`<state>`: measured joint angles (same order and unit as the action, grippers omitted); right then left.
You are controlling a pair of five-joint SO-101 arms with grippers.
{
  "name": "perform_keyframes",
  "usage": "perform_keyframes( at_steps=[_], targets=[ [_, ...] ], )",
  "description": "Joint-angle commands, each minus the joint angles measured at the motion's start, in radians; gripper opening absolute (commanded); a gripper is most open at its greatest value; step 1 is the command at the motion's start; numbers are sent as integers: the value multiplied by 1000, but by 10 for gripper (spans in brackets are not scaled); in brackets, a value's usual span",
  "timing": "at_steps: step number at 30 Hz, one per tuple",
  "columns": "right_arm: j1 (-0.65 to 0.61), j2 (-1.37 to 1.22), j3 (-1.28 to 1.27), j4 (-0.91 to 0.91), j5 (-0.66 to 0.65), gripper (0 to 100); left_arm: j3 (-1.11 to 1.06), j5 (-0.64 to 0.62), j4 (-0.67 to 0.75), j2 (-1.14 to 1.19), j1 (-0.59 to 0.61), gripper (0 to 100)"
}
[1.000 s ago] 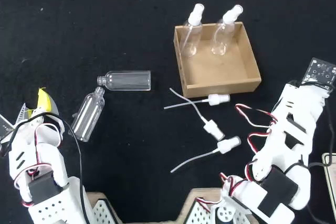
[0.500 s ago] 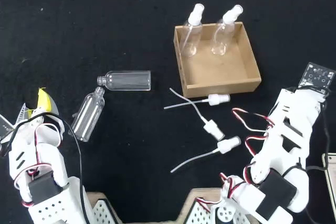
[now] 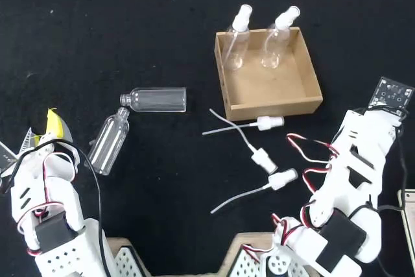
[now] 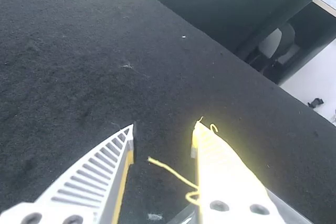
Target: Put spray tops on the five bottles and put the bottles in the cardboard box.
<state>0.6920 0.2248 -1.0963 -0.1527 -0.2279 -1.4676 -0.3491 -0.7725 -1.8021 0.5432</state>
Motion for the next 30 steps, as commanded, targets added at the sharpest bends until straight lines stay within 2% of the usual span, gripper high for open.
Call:
perform_keyframes(
  at_steps=[1,12,20,30],
  targets=[
    [-15,22,28,9,0,330,15,-11,25,3,-15,181],
    [-14,73,18,14,0,332,15,-11,25,3,-15,181],
    [-15,272,-15,178,0,282,15,-9,25,3,-15,181],
    [-6,150,67,184,-3,290,15,-9,25,3,-15,181]
  ],
)
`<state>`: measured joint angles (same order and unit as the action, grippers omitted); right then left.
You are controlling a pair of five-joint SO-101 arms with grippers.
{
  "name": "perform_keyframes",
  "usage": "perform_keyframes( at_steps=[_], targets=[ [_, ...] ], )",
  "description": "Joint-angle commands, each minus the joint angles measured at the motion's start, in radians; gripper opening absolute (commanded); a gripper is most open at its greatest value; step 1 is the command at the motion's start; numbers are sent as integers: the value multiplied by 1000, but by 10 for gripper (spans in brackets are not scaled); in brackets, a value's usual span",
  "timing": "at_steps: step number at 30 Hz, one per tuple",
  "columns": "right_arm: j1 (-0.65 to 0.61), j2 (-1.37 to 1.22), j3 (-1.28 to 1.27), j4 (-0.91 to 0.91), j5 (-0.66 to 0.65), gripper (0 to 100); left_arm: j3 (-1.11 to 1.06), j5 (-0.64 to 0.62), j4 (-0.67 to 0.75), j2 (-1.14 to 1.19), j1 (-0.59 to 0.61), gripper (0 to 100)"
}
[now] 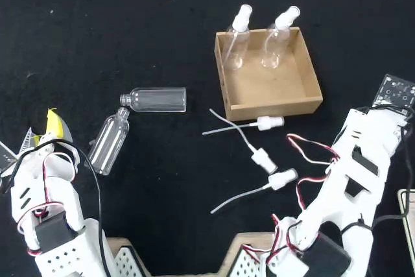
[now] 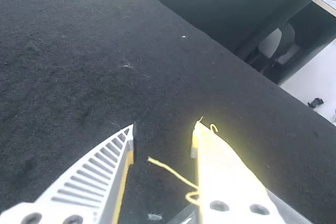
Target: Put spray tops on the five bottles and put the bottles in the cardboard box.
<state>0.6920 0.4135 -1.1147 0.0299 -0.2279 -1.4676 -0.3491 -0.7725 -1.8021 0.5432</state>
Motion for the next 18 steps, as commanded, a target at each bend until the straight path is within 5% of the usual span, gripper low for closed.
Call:
perform_keyframes(
  at_steps=[1,18],
  targets=[
    [-6,-67,104,2,-2,290,15,-9,25,3,-15,181],
    [-6,-147,159,2,0,286,15,-9,25,3,-15,181]
  ],
)
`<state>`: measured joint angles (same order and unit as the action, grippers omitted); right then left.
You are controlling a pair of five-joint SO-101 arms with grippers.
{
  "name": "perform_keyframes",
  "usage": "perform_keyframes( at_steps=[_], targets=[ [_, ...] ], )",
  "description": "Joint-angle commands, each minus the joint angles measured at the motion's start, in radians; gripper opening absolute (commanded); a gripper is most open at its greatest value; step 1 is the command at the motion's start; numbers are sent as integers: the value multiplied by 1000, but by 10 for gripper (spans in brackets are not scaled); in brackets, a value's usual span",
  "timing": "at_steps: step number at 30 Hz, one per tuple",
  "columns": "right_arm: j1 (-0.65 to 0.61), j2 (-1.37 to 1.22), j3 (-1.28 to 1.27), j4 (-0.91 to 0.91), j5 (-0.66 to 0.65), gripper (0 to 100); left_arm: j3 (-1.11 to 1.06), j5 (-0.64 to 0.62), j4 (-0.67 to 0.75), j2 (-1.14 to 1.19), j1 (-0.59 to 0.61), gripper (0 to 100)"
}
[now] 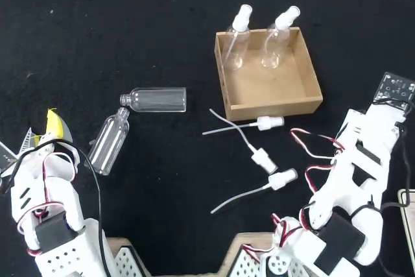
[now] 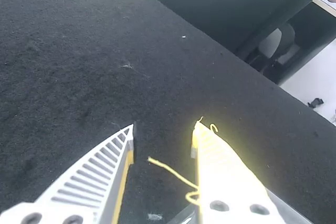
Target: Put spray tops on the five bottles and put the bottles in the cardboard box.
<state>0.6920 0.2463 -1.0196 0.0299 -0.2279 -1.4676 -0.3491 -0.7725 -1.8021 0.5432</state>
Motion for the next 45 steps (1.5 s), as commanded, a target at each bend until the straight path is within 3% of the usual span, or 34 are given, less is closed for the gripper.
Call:
perform_keyframes(
  at_steps=[1,5,10,23,31,36,45],
  targets=[
    [-6,19,64,2,0,286,15,-9,25,3,-15,181],
    [-6,19,65,0,8,281,15,-9,25,3,-15,181],
    [-5,19,59,-49,68,188,15,-8,25,3,-15,181],
    [40,79,67,-23,121,156,15,-8,25,3,-15,181],
    [37,390,220,511,133,145,21,5,15,3,-77,181],
    [-18,587,302,801,127,145,25,140,15,3,-199,181],
    [-175,739,243,1000,123,145,18,272,-40,5,-367,181]
  ],
)
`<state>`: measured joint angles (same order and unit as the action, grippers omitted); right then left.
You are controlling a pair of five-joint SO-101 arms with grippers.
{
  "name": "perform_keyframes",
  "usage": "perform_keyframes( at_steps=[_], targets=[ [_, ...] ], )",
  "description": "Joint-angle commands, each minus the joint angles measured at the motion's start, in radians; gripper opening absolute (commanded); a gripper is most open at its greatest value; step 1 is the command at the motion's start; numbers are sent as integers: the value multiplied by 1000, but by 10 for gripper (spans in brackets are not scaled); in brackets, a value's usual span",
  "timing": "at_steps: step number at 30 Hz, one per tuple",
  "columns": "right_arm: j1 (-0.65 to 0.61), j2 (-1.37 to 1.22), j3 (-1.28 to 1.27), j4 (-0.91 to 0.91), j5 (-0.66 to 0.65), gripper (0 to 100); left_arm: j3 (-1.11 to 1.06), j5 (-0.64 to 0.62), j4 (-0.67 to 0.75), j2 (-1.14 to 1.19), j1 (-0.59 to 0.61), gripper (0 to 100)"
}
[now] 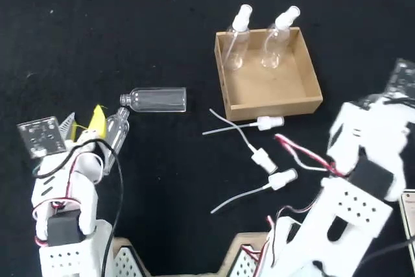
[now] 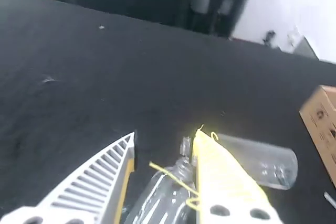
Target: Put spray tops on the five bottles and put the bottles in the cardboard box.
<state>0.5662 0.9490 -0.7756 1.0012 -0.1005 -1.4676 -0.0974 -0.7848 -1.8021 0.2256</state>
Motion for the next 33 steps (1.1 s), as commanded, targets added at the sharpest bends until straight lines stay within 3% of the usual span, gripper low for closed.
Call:
perform_keyframes(
  at_steps=[1,12,19,27,33],
  targets=[
    [-51,36,-16,20,-5,145,22,20,-38,5,-59,181],
    [40,36,-214,-126,-149,142,18,21,-43,3,-68,181],
    [69,35,-308,-239,-149,141,16,21,-44,3,-68,181],
    [69,35,-286,-233,-143,141,16,21,-48,3,-68,181],
    [68,36,-193,-129,-143,113,16,21,-46,3,-68,181]
  ],
)
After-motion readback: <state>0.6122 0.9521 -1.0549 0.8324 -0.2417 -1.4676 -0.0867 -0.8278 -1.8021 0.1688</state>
